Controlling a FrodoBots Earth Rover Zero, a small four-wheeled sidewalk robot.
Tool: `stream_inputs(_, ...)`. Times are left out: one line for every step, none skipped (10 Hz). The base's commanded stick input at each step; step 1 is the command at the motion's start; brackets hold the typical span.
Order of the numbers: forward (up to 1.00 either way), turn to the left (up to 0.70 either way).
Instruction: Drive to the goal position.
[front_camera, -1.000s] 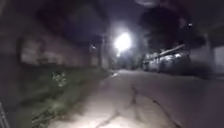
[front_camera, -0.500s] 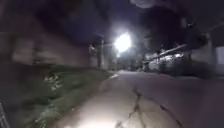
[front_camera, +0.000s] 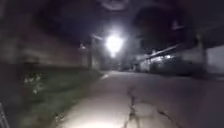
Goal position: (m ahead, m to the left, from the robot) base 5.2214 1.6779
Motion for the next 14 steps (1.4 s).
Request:
stream_inputs(0.50,0.00)
stream_inputs(0.50,0.00)
stream_inputs(0.50,0.00)
stream_inputs(0.50,0.00)
stream_inputs(0.50,0.00)
stream_inputs(0.50,0.00)
stream_inputs(0.50,0.00)
stream_inputs(0.50,0.00)
stream_inputs(0.50,0.00)
stream_inputs(0.50,0.00)
stream_inputs(0.50,-0.07)
stream_inputs(0.50,-0.30)
stream_inputs(0.50,-0.45)
stream_inputs(0.50,-0.15)
